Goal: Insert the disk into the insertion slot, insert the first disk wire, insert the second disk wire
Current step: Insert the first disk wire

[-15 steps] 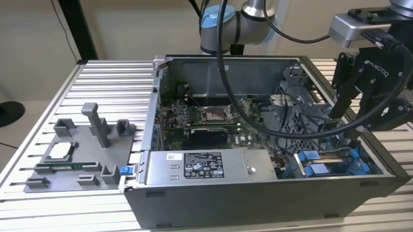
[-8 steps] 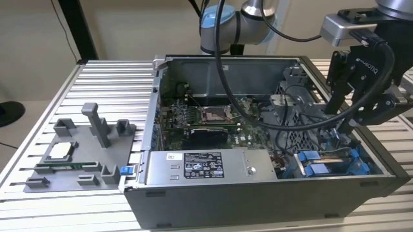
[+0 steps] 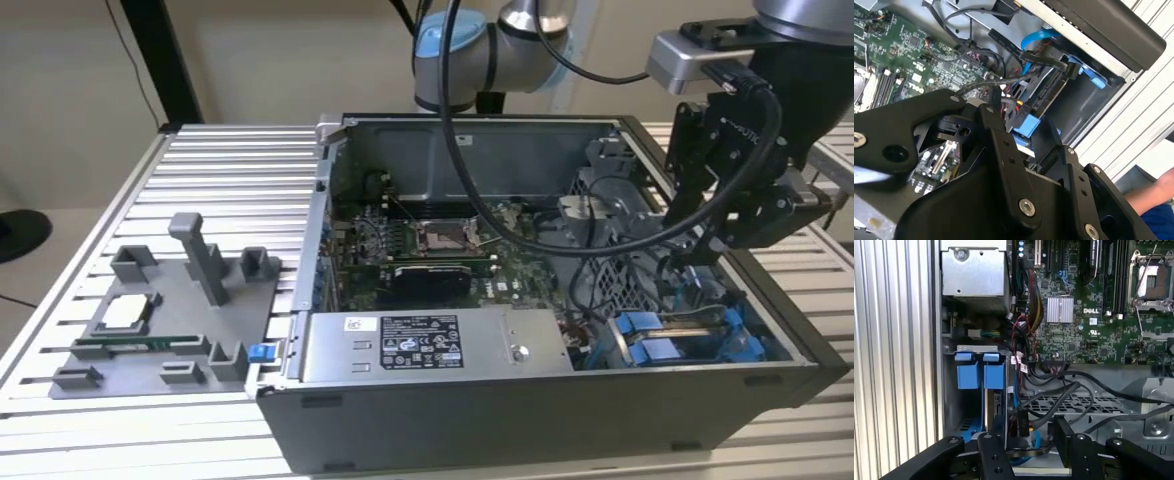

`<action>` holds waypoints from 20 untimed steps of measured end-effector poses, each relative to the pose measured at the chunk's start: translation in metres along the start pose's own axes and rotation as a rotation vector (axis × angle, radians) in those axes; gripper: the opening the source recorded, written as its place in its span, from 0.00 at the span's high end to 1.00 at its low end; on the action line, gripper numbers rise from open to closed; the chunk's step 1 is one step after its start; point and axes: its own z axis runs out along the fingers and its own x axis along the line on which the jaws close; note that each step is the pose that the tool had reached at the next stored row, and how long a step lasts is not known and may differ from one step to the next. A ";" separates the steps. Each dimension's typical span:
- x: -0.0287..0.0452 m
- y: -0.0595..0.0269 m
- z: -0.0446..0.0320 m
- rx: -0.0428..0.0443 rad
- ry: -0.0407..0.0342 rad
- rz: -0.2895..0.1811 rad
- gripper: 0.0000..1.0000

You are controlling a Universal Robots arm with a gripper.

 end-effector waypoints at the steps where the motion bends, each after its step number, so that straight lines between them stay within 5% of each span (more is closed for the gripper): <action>1: -0.0006 0.0001 0.0002 0.0025 -0.0001 0.000 0.00; 9: -0.0022 0.0003 0.0020 0.0159 -0.0003 -0.003 0.00; 20: 0.0057 0.0055 0.0031 0.0158 -0.0004 -0.006 0.00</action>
